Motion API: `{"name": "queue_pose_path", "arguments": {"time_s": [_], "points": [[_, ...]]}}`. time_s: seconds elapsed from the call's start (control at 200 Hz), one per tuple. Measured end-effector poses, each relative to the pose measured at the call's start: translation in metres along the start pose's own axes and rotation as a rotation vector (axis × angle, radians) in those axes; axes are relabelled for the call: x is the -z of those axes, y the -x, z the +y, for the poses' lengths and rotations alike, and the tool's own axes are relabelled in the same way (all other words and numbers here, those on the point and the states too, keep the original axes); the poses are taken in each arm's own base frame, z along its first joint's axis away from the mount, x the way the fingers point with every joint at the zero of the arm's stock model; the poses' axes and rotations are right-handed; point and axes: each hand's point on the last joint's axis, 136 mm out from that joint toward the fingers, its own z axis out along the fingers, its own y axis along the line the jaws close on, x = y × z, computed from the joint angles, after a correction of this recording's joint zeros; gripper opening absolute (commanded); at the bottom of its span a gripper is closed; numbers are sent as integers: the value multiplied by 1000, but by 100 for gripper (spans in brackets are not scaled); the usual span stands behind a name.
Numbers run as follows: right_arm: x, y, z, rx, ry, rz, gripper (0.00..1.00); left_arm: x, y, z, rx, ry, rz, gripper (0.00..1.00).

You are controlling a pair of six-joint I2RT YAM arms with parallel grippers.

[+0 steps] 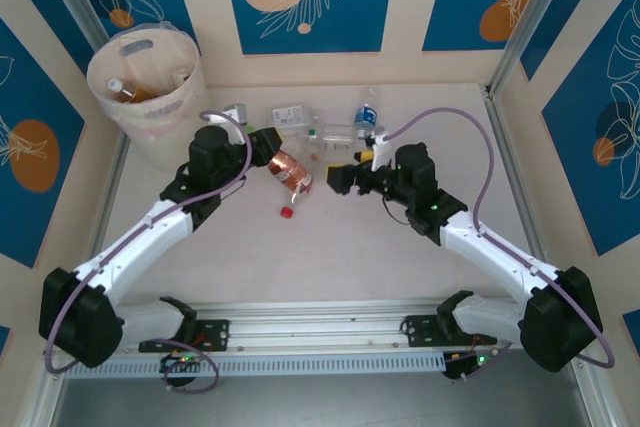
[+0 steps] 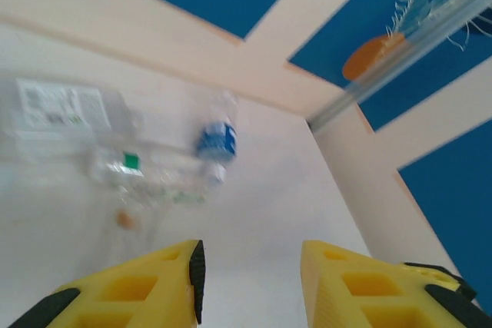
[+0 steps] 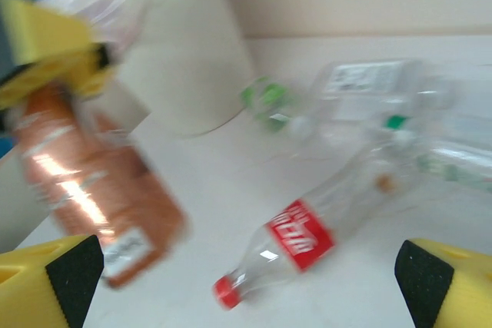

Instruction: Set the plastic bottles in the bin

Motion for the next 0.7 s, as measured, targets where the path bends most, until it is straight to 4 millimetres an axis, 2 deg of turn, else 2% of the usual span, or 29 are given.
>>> {"name": "queue_pose_path", "arguments": {"time_s": [0.08, 0.175, 0.27, 0.4, 0.5, 0.7], "points": [[-2, 13, -23, -35, -88, -43, 100, 14, 31, -3, -74, 47, -106, 0], [-9, 24, -39, -73, -152, -68, 100, 29, 72, -16, -164, 86, -228, 0], [-18, 27, -46, -108, -173, -74, 100, 44, 114, -27, -252, 140, -351, 0], [-28, 24, -51, -150, -181, -63, 99, 60, 168, -29, -350, 254, -491, 0], [-29, 23, -52, -167, -183, -60, 99, 65, 202, -14, -400, 356, -560, 0], [-29, 30, -50, -178, -176, -76, 99, 64, 257, 49, -436, 595, -623, 0]]}}
